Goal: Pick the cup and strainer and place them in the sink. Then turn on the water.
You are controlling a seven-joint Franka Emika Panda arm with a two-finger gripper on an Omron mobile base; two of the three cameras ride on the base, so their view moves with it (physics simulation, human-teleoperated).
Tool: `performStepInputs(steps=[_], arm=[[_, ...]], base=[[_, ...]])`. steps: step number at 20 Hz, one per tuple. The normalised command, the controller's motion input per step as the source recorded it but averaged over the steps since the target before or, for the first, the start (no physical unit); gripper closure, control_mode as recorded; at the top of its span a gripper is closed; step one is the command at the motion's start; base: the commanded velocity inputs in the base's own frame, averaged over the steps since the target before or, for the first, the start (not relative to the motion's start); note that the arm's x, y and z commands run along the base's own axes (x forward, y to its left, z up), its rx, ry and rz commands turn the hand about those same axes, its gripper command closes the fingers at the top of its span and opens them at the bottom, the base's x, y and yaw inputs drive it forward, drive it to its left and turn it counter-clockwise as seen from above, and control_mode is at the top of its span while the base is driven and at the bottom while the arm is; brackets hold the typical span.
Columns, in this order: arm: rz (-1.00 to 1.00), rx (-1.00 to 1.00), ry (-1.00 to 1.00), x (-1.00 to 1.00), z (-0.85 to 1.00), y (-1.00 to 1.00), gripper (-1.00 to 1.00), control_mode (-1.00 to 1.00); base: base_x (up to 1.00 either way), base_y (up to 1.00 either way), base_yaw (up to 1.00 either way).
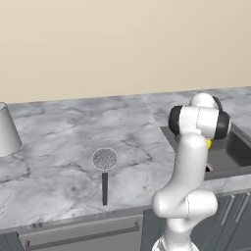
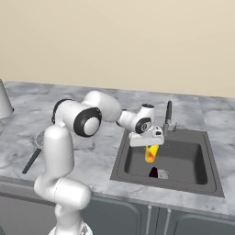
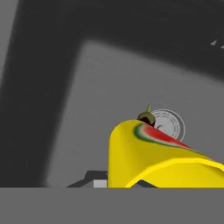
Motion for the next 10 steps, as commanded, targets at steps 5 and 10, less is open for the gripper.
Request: performStepInputs(steps=[5, 10], arm=[[0.00, 0.00, 0.00, 0.15, -0.23, -0.04, 1.00, -1.00], [0.02, 0.00, 0.00, 0.19, -0.29, -0.06, 1.00, -1.00]], base=[[0.00, 0.00, 0.00], [0.00, 0.00, 0.00]])
